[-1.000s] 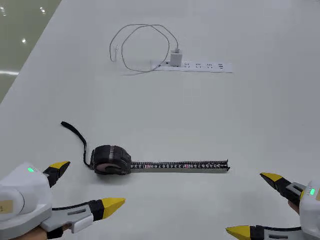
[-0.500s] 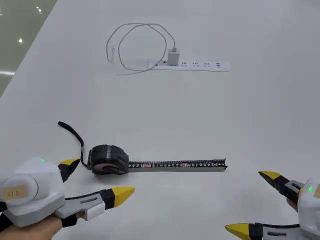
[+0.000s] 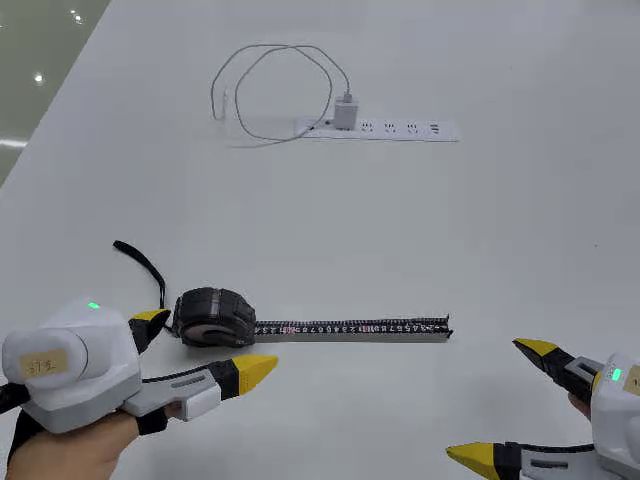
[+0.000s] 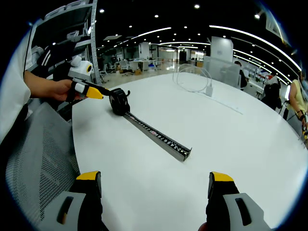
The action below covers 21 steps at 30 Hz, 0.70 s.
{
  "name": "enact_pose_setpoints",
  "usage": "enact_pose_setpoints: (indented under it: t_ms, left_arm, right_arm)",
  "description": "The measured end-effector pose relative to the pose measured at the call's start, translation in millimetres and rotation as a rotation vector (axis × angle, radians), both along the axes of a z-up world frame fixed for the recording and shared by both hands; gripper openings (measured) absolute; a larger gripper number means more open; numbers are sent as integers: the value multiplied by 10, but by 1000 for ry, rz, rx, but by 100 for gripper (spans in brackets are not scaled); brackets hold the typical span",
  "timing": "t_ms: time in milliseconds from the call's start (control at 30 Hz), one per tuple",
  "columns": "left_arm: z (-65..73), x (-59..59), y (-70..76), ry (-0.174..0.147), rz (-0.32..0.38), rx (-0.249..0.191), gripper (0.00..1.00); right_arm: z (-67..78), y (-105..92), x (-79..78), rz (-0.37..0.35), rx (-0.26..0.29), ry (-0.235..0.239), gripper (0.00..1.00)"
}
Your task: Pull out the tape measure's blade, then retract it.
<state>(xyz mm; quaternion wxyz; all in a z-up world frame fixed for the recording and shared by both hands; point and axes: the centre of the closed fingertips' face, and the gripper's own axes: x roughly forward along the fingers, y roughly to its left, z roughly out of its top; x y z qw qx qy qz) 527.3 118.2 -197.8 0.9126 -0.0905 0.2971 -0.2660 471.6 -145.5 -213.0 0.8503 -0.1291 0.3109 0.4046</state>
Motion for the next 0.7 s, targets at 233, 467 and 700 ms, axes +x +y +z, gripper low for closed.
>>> enact_pose_setpoints:
  t_ms: [233, 467, 700]
  left_arm:
    - [15, 29, -16, -7, 9, -1, 94]
    - [11, 44, -6, -12, 35, 5, 92]
    - [-10, 63, -25, -23, 74, 34, 91]
  right_arm:
    - [-8, -5, 0, 2, -2, 3, 90]
    - [-1, -3, 14, 8, -5, 4, 88]
    - [-7, -49, 77, 20, -16, 4, 84]
